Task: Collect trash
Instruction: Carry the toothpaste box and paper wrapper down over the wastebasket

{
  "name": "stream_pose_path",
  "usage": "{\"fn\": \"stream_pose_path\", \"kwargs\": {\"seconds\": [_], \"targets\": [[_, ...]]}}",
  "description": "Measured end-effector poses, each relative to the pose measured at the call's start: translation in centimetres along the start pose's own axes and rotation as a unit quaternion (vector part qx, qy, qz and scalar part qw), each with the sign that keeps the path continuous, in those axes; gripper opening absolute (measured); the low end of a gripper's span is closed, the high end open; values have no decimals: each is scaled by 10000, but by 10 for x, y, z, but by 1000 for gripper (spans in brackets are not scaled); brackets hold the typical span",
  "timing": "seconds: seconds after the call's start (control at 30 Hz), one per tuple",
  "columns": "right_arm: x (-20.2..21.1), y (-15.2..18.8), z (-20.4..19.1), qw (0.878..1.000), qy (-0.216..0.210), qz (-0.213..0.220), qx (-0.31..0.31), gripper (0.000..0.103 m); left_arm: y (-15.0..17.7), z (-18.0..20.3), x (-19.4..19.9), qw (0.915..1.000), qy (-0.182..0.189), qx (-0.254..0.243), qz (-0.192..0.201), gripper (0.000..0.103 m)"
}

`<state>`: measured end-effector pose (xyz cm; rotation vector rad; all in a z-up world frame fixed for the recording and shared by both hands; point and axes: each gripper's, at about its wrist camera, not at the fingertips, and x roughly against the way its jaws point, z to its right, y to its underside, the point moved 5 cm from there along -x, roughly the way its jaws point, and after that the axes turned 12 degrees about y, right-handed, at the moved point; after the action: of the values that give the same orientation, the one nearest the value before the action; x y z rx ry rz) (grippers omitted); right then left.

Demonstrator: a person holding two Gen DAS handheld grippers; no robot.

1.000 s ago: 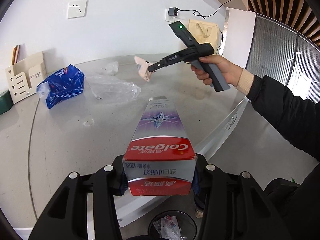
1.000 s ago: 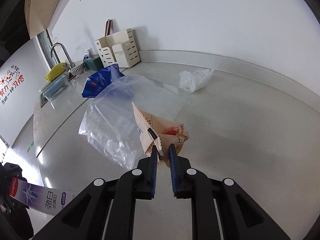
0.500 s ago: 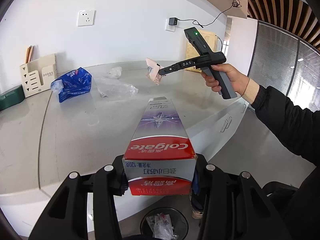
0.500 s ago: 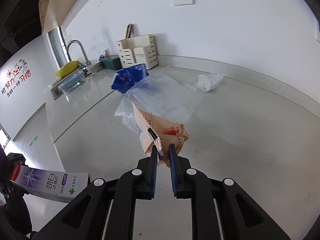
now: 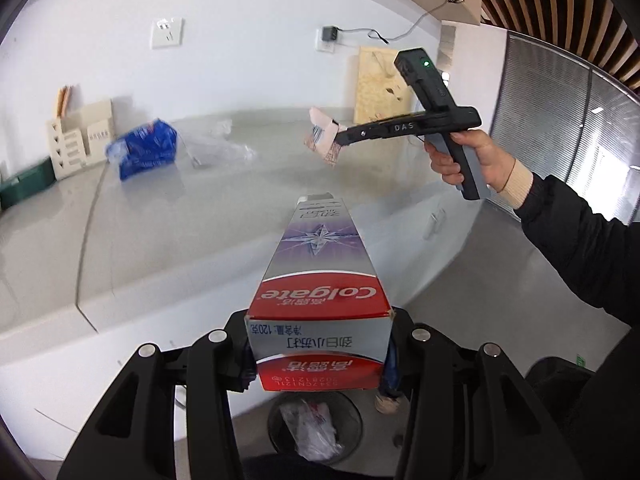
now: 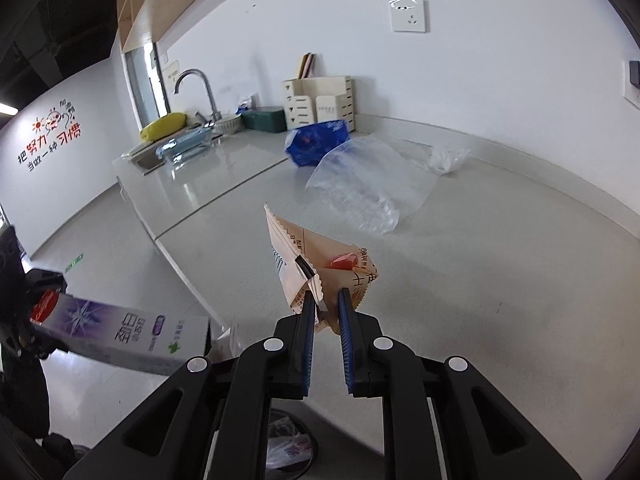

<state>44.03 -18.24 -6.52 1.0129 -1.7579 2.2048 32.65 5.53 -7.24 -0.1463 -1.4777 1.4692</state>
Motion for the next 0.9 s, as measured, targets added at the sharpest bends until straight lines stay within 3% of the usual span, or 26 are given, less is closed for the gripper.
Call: {"fn": "stream_pose_path", "kwargs": {"seconds": [0.47,0.77,0.9], "targets": [[26,99,-70,9986,-392,-310,145,16,85,15,-1,9971,232,373,-629,46],[-22,179,-110,9928,-664,-985,153,16,146,-15,-41,9888,287,815,-1215,46],[-61,217,-130,9863,-850,-1404,166,16,182,-38,-76,9791,343,1047,-1711,46]]}}
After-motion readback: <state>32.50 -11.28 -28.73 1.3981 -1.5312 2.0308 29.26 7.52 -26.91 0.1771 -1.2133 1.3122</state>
